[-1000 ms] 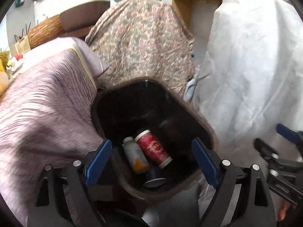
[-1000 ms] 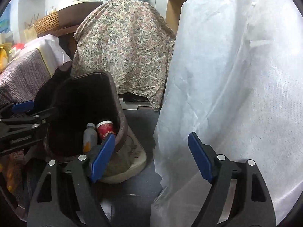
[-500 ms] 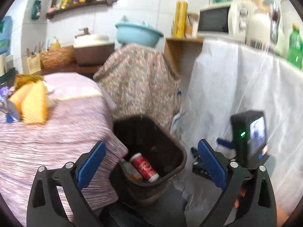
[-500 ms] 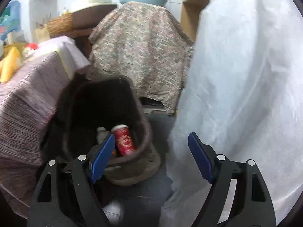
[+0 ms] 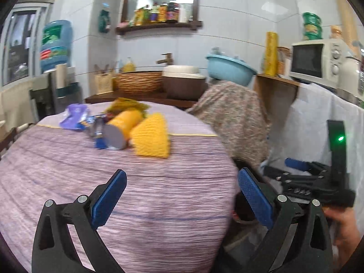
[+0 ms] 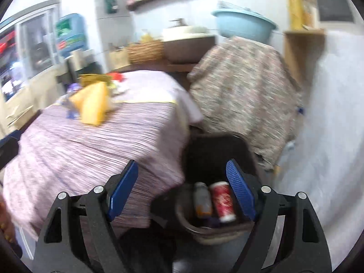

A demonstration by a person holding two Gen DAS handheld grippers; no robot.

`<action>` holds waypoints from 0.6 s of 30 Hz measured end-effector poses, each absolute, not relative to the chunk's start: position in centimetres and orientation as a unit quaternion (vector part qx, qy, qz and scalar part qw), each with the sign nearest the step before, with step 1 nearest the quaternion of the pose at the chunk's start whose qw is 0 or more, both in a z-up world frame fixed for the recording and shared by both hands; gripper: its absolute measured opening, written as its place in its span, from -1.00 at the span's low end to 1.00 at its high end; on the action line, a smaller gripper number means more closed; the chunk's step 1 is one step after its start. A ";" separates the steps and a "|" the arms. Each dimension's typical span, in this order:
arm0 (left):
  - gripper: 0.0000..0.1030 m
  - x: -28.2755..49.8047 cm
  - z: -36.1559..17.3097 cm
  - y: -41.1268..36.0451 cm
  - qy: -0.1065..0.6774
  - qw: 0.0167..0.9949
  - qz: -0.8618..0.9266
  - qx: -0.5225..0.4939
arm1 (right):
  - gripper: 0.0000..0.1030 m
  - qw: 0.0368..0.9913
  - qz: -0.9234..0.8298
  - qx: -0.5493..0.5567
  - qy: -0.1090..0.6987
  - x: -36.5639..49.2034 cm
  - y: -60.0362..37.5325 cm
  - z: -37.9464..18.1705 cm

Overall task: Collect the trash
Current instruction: 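Move both tools back from the bin toward the table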

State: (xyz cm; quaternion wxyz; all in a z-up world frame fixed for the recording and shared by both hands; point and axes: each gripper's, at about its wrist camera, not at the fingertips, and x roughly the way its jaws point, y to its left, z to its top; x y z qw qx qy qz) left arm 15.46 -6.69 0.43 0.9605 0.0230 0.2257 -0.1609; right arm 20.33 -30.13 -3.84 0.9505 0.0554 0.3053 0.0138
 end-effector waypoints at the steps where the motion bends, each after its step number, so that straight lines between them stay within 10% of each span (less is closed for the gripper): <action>1: 0.89 15.6 0.4 -5.8 0.229 0.961 -0.151 0.023 | 0.71 0.951 0.022 0.053 0.304 20.5 -29.5 -3.5; 18: 0.89 17.6 -0.7 2.7 0.263 0.962 -0.061 0.039 | 0.72 0.917 0.199 0.032 0.345 31.7 -18.3 -0.9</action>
